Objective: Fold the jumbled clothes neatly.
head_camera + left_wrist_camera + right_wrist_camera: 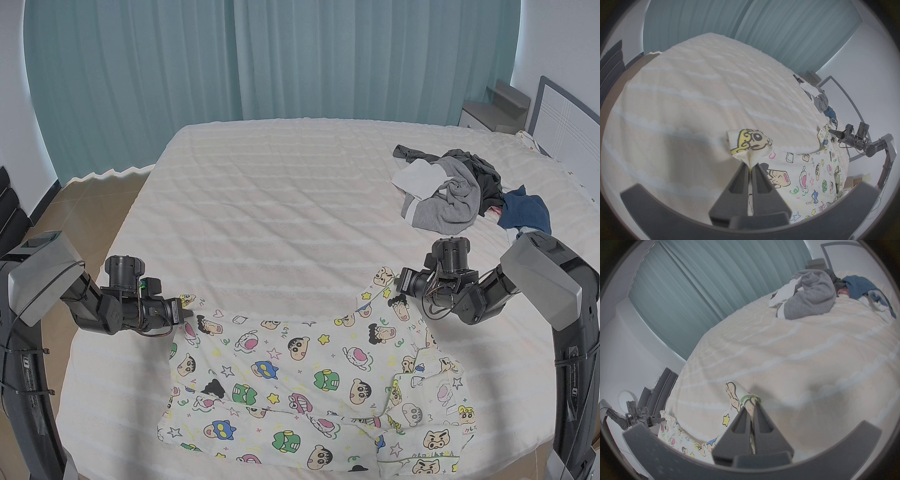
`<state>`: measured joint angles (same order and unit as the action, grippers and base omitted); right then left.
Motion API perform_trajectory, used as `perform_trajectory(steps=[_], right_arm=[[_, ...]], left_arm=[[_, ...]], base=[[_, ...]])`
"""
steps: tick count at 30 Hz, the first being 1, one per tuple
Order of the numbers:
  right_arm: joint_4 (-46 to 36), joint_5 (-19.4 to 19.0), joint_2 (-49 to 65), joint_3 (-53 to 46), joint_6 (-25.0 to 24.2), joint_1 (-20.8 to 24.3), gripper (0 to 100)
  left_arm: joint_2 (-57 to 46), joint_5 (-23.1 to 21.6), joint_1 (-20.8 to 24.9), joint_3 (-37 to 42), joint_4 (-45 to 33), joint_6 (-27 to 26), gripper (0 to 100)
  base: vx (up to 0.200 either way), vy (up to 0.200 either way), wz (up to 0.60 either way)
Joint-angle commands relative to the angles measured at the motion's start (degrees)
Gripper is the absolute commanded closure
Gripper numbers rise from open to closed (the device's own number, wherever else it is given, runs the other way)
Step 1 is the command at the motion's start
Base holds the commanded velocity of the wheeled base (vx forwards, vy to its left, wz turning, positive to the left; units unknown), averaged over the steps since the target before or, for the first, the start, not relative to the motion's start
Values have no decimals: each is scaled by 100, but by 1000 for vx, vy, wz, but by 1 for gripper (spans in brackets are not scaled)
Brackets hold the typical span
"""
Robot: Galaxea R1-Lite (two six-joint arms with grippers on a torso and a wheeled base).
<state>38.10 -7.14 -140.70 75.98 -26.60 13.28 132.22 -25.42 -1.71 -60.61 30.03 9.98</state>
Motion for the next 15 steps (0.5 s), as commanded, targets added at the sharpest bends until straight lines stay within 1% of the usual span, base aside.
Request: perform_trajectory(steps=[1, 7, 15], right_arm=[[110, 73, 43, 31, 6, -36, 100], [146, 134, 78, 154, -3, -115, 100], [154, 284, 157, 382, -12, -141, 100]], left_arm=[[102, 54, 4, 5, 214, 30, 100], [146, 195, 4, 14, 522, 30, 100], [173, 213, 109, 190, 838, 21, 100]], base=[[0, 0, 0], [0, 0, 0], [0, 0, 0]])
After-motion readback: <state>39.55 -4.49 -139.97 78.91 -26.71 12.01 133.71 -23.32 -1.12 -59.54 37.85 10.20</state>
